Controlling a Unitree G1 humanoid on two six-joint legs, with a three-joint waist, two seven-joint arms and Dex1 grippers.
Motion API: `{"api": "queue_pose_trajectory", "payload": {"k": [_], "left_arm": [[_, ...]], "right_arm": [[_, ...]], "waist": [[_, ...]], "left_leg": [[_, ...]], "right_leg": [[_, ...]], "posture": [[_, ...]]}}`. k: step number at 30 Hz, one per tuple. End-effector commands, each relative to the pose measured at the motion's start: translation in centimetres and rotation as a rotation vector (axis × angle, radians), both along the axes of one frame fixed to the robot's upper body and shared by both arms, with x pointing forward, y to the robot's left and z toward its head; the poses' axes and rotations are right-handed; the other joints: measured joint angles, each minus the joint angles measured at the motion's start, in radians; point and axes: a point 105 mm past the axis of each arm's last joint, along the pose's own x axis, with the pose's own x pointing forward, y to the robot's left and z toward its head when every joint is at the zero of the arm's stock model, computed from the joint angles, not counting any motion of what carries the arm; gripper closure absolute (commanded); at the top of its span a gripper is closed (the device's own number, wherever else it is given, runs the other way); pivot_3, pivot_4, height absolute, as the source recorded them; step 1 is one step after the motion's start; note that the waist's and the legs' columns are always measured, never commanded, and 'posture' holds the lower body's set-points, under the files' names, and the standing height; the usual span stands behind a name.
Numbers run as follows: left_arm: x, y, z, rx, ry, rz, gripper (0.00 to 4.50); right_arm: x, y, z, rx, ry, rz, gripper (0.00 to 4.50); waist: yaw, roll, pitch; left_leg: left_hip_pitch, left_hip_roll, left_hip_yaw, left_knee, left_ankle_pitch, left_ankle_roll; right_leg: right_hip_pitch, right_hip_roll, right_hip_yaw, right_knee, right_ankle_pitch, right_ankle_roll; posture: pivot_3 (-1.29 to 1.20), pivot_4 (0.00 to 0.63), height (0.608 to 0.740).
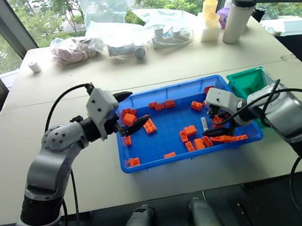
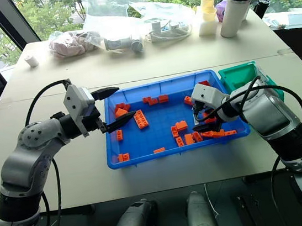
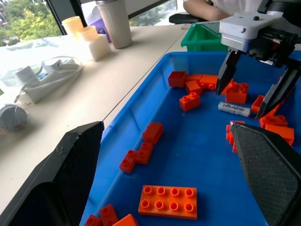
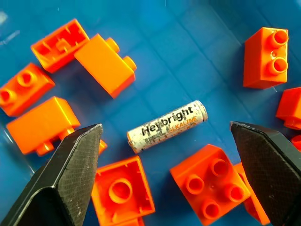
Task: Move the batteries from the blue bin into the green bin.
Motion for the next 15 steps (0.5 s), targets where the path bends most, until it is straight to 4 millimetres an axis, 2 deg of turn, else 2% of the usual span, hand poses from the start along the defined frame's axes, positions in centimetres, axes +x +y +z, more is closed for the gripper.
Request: {"api": "queue_pose_trajectory", "payload": {"k": [1,6,15], "left_arm": [[-0.1,-0.4,0.7,0.002,-0.040,-0.016,0.00],[0.0,-0.4,0.6,0.002,-0.041,-0.017,0.00],[-0.1,-0.3,0.5,0.001,-0.042,-0.009,0.00]], "right_arm": [[0.1,1.2,1.5,0.117,0.032,-0.105,0.05],[-0.1,1.7,1.5,0.132,0.088,-0.172,0.05],[-0.8,1.6,0.6,0.092,0.110,-0.193,0.05]], "waist": [[0.001,0.000,0.000],[0.003,0.000,0.000],[0.001,0.000,0.000]], "left_leg": [[0.000,0.000,0.000,0.000,0.000,0.000],[0.000,0.000,0.000,0.000,0.000,0.000],[0.000,0.000,0.000,0.000,0.000,0.000]], "right_leg": [[0.000,0.000,0.000,0.000,0.000,0.000],[0.000,0.000,0.000,0.000,0.000,0.000],[0.000,0.000,0.000,0.000,0.000,0.000]], "posture": [[0.00,0.150,0.740],[0.00,0.150,0.740],[0.00,0.150,0.740]]}}
